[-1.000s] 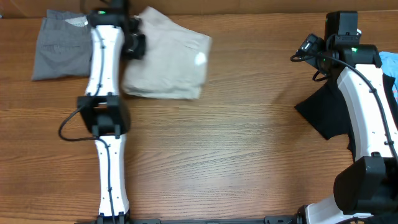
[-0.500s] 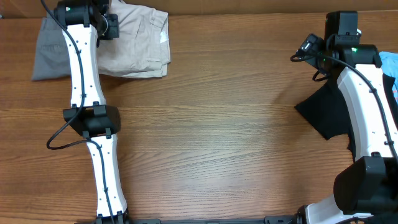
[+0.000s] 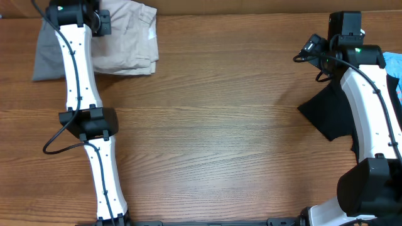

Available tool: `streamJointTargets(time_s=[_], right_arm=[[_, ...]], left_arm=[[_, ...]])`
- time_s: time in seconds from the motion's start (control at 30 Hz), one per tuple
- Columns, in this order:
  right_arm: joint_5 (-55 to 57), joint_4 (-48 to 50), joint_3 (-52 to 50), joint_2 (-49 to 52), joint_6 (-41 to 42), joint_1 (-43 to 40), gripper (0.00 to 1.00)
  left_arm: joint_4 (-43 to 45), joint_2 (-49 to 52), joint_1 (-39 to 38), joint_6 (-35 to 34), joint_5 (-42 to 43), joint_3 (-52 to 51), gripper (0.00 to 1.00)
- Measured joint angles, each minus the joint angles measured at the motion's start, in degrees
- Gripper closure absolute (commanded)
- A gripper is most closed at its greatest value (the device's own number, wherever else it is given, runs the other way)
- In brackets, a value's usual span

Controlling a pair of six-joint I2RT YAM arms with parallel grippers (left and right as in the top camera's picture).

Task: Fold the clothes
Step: 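Drag the folded shorts to the back-left beside the grey garment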

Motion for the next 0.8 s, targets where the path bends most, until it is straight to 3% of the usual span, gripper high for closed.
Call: streamJointTargets(time_s=[0.43, 0.8], right_arm=[[0.0, 0.0, 0.0, 0.0, 0.0, 0.0, 0.00], [0.0, 0.0, 0.0, 0.0, 0.0, 0.0, 0.00]], left_arm=[[1.7, -4.6, 1.0, 0.4, -0.8, -0.6, 0.96], [12.2, -4.7, 6.5, 0.8, -0.7, -13.7, 0.95]])
